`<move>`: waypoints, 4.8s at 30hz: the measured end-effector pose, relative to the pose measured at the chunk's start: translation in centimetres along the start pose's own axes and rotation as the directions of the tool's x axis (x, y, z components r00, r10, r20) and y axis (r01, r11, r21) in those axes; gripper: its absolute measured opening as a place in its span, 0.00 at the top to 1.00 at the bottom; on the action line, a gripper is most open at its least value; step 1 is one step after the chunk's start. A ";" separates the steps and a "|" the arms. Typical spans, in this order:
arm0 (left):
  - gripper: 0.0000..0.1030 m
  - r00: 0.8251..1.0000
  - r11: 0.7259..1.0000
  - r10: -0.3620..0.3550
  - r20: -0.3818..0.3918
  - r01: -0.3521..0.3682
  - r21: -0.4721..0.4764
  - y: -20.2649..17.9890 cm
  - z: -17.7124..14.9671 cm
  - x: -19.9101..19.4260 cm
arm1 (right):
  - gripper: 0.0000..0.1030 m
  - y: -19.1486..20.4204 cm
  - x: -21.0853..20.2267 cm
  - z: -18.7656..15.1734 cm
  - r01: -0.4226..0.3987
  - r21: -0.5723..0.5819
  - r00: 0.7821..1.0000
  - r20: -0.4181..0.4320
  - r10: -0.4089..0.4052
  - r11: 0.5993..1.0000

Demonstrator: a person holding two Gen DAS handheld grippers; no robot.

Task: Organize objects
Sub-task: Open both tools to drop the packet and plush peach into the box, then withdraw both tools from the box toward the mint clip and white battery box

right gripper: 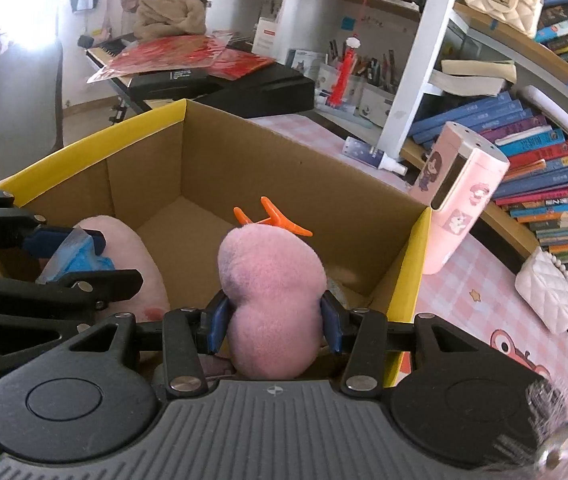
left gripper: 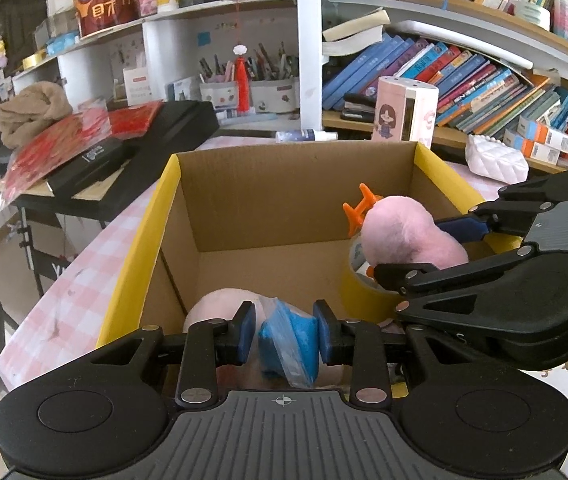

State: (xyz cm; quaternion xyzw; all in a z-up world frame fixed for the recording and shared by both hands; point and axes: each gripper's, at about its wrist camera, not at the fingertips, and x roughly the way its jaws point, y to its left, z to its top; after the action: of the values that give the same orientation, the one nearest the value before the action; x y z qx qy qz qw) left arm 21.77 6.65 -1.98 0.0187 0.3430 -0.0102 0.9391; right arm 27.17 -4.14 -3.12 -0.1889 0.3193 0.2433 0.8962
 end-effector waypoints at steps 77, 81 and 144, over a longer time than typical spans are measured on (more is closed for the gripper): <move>0.10 0.999 0.999 -0.049 0.000 0.049 -0.004 2.6 -12.4 -15.0 | 0.11 10.9 -15.9 -12.9 0.284 0.312 0.959 -0.107 -0.264 0.907; 0.09 0.997 0.997 -0.073 -0.010 0.073 0.016 2.0 -12.8 -15.2 | 0.11 11.0 -16.4 -13.7 0.304 0.326 0.953 -0.121 -0.279 0.895; 0.18 0.966 0.950 -0.251 0.054 0.236 0.203 -21.1 -0.8 -2.8 | 0.17 -16.1 -15.0 -17.1 0.421 0.458 0.905 -0.151 -0.398 0.783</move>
State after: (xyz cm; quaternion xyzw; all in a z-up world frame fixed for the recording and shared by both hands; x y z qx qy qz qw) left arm 18.44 -14.40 -1.32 0.0679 0.3027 -0.1603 0.9371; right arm 17.69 -30.35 -2.62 -0.0308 0.3414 -0.0482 0.9382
